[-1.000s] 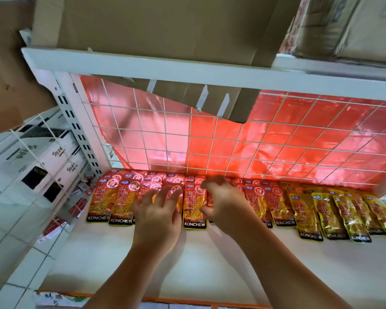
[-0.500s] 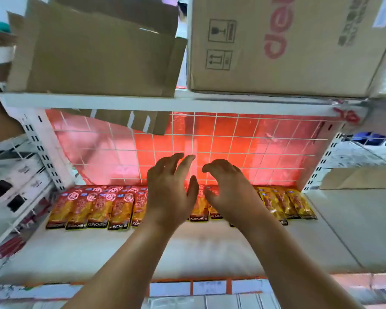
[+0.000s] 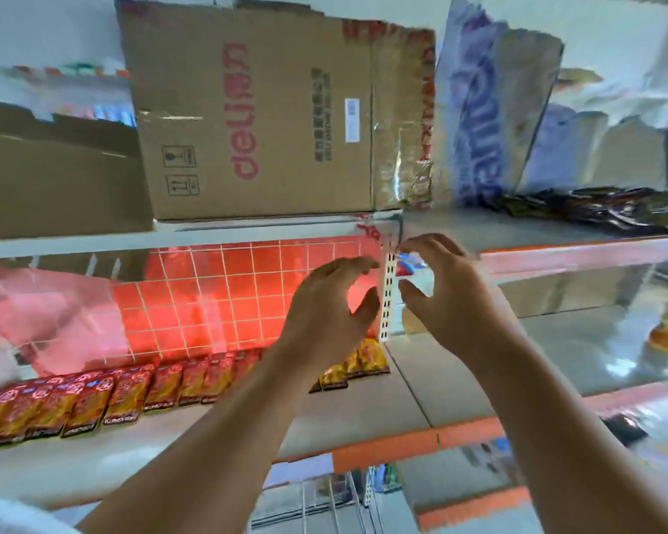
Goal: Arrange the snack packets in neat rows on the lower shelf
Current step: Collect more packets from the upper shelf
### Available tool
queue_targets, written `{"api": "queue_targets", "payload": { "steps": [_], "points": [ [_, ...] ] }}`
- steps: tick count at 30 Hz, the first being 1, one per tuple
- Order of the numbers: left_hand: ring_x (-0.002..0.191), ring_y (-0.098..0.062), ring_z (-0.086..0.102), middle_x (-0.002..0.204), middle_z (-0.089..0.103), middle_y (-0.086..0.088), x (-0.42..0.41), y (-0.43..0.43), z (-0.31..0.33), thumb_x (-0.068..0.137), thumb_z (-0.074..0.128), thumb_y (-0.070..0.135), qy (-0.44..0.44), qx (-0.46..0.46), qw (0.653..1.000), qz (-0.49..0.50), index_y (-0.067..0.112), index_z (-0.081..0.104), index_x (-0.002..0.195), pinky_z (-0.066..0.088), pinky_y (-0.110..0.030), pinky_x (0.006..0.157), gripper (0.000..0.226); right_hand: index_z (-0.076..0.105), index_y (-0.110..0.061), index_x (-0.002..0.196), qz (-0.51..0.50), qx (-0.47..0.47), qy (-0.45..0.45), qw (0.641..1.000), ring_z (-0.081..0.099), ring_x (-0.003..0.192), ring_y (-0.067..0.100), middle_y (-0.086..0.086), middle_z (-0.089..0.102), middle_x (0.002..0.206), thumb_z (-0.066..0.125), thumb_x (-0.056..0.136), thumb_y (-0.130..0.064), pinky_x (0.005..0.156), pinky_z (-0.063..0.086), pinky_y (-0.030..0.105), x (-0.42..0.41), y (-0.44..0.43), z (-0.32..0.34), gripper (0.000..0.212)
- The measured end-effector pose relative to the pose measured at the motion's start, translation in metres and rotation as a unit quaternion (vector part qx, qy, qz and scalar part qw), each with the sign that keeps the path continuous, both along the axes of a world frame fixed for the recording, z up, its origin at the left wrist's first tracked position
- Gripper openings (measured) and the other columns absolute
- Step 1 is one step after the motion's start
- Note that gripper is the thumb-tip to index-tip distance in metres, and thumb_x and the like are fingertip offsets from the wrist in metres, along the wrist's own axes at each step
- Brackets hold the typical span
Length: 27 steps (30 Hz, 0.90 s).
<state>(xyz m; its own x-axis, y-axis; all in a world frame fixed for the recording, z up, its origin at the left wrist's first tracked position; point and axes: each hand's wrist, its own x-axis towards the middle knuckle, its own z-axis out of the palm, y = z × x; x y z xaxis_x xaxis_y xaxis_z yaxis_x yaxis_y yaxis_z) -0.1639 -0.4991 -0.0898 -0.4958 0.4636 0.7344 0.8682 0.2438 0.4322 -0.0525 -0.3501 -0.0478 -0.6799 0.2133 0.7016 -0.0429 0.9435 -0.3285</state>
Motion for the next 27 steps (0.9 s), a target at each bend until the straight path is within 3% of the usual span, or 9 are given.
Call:
{"api": "queue_targets", "payload": {
  "steps": [5, 9, 13, 15, 18, 21, 24, 27],
  "points": [
    [0.116, -0.008, 0.062, 0.128, 0.069, 0.011, 0.034, 0.059, 0.025, 0.092, 0.059, 0.032, -0.002, 0.003, 0.999, -0.043, 0.025, 0.066, 0.131, 0.044, -0.021, 0.1, 0.04, 0.064, -0.019, 0.123, -0.06, 0.007, -0.005, 0.998, 0.062, 0.105, 0.024, -0.003, 0.063, 0.125, 0.074, 0.082, -0.015, 0.09, 0.052, 0.037, 0.046, 0.062, 0.015, 0.042],
    [0.122, -0.001, 0.057, 0.132, 0.067, 0.014, 0.03, 0.097, 0.03, 0.094, 0.057, 0.034, -0.024, 0.003, 0.998, -0.065, 0.027, 0.065, 0.132, 0.032, -0.006, 0.101, 0.04, 0.063, -0.018, 0.129, -0.084, 0.009, -0.044, 0.995, 0.062, 0.113, 0.026, -0.002, 0.062, 0.131, 0.072, 0.086, -0.019, 0.098, 0.051, 0.039, 0.044, 0.098, 0.017, 0.044],
    [0.123, 0.002, 0.053, 0.139, 0.062, 0.015, 0.007, 0.132, 0.035, 0.101, 0.055, 0.034, -0.073, -0.033, 0.993, -0.091, 0.032, 0.063, 0.136, 0.037, -0.014, 0.1, 0.035, 0.062, -0.022, 0.133, -0.103, 0.002, -0.08, 0.991, 0.063, 0.109, 0.026, -0.004, 0.063, 0.133, 0.069, 0.091, -0.026, 0.096, 0.052, 0.04, 0.023, 0.128, 0.019, 0.042],
    [0.116, 0.002, 0.057, 0.133, 0.066, 0.015, -0.01, 0.152, 0.036, 0.102, 0.051, 0.038, -0.097, -0.062, 0.987, -0.11, 0.032, 0.066, 0.132, 0.042, -0.019, 0.096, 0.034, 0.064, -0.026, 0.128, -0.118, 0.001, -0.119, 0.986, 0.064, 0.102, 0.024, -0.006, 0.066, 0.123, 0.063, 0.097, -0.035, 0.09, 0.053, 0.039, 0.009, 0.144, 0.019, 0.032],
    [0.091, -0.004, 0.065, 0.1, 0.074, 0.013, -0.035, 0.179, 0.041, 0.095, 0.043, 0.049, -0.094, -0.096, 0.984, -0.118, 0.03, 0.075, 0.11, 0.049, -0.029, 0.079, 0.041, 0.069, -0.026, 0.102, -0.12, 0.027, -0.165, 0.979, 0.062, 0.09, 0.02, -0.004, 0.068, 0.099, 0.05, 0.102, -0.037, 0.078, 0.05, 0.035, -0.011, 0.168, 0.026, 0.023],
    [0.073, -0.009, 0.062, 0.077, 0.07, 0.007, -0.054, 0.208, 0.055, 0.087, 0.044, 0.052, -0.034, -0.125, 0.989, -0.068, 0.025, 0.075, 0.089, 0.052, -0.035, 0.068, 0.041, 0.067, -0.028, 0.091, -0.127, 0.011, -0.227, 0.965, 0.059, 0.076, 0.013, -0.006, 0.064, 0.088, 0.057, 0.098, -0.044, 0.06, 0.042, 0.029, -0.029, 0.19, 0.045, 0.021],
    [0.076, -0.004, 0.063, 0.084, 0.071, 0.011, -0.065, 0.239, 0.073, 0.081, 0.05, 0.06, -0.073, -0.203, 0.968, -0.132, 0.031, 0.077, 0.095, 0.056, -0.036, 0.075, 0.042, 0.072, -0.027, 0.097, -0.128, -0.002, -0.274, 0.953, 0.062, 0.078, 0.016, -0.009, 0.066, 0.09, 0.071, 0.088, -0.038, 0.067, 0.047, 0.029, -0.05, 0.223, 0.059, 0.015],
    [0.09, -0.007, 0.061, 0.101, 0.069, 0.012, -0.078, 0.268, 0.078, 0.091, 0.058, 0.042, -0.089, -0.262, 0.944, -0.18, 0.041, 0.075, 0.107, 0.053, -0.033, 0.083, 0.023, 0.072, -0.027, 0.102, -0.13, 0.007, -0.311, 0.941, 0.058, 0.081, 0.011, -0.016, 0.06, 0.087, 0.073, 0.087, -0.037, 0.07, 0.041, 0.024, -0.062, 0.254, 0.063, 0.018]
  ]
}}
